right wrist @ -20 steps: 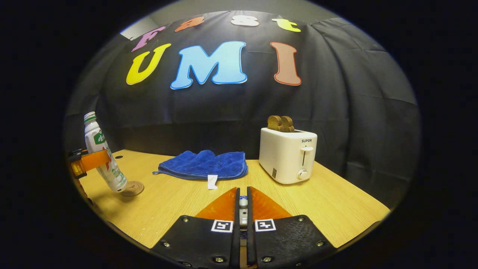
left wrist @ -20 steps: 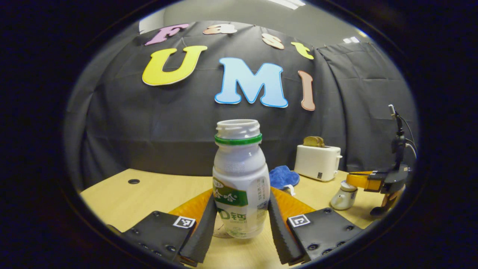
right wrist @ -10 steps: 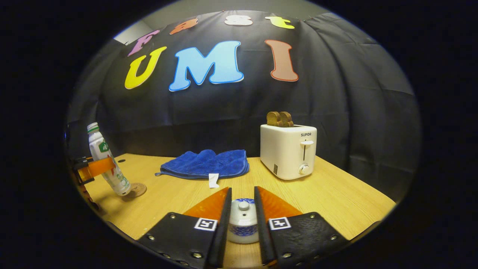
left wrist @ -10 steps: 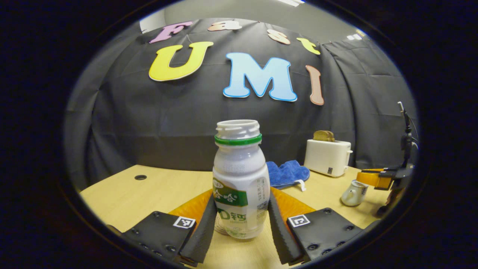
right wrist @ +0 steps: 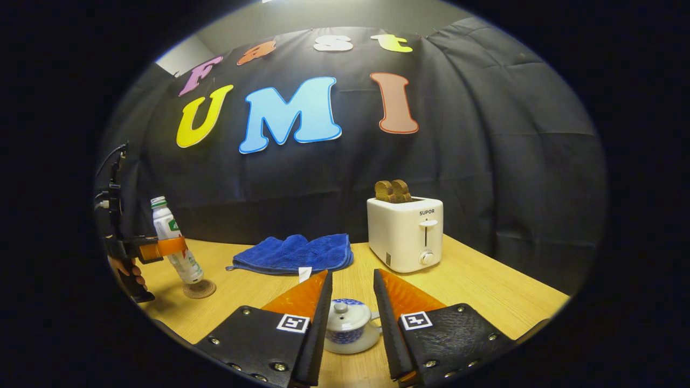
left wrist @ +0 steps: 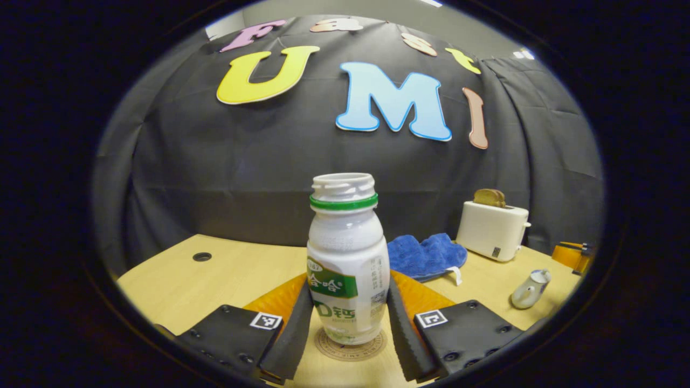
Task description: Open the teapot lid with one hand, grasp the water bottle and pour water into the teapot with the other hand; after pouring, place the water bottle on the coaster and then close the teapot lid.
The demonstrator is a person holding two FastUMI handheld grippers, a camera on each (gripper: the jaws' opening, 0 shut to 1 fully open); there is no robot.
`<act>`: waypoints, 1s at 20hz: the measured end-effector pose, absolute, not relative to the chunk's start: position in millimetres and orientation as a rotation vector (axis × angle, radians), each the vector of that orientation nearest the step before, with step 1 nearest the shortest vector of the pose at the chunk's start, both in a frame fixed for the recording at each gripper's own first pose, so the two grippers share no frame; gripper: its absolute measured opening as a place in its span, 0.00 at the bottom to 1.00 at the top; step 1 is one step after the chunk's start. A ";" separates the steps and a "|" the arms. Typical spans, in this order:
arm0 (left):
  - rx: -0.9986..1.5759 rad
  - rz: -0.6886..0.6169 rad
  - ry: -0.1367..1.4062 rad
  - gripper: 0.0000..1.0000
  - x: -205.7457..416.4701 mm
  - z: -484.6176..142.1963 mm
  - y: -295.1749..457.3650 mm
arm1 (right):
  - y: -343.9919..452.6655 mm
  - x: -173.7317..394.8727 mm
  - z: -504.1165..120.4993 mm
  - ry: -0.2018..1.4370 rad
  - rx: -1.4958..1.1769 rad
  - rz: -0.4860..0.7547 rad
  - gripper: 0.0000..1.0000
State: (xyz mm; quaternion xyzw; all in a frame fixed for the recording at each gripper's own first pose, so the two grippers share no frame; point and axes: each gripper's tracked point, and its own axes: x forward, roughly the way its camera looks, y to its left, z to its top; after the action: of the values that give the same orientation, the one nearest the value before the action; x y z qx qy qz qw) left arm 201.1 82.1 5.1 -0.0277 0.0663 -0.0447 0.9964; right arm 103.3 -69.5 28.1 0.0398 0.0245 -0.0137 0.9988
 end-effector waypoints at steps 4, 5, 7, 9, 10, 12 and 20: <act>-0.064 -0.101 0.163 0.75 201.0 -8.4 77.2 | -69.3 103.0 28.7 0.047 0.096 -0.024 0.47; -0.065 -0.108 0.164 0.75 202.1 -8.5 77.6 | -69.3 103.2 28.5 0.048 0.096 -0.024 0.47; -0.069 -0.112 0.177 0.75 197.4 -10.5 76.7 | -68.5 102.8 28.5 0.049 0.093 -0.023 0.47; -0.068 -0.114 0.172 0.71 195.8 -9.0 77.4 | -67.3 103.0 27.5 0.052 0.091 -0.021 0.47; -0.062 -0.114 0.179 0.70 193.7 -10.8 77.3 | -66.8 103.4 26.5 0.054 0.090 -0.019 0.47; -0.047 -0.116 0.187 0.76 193.6 -11.4 76.4 | -65.5 103.8 25.7 0.057 0.086 -0.015 0.47; 0.059 -0.105 0.187 1.00 197.7 -22.3 68.8 | -64.1 104.8 22.8 0.067 0.087 -0.008 0.47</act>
State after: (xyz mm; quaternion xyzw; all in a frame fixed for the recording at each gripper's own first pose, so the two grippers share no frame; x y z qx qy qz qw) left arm 197.7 68.8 -22.3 0.0294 0.0935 -0.0525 0.9938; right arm 104.8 -64.1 22.8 0.0435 0.0336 -0.0040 0.9985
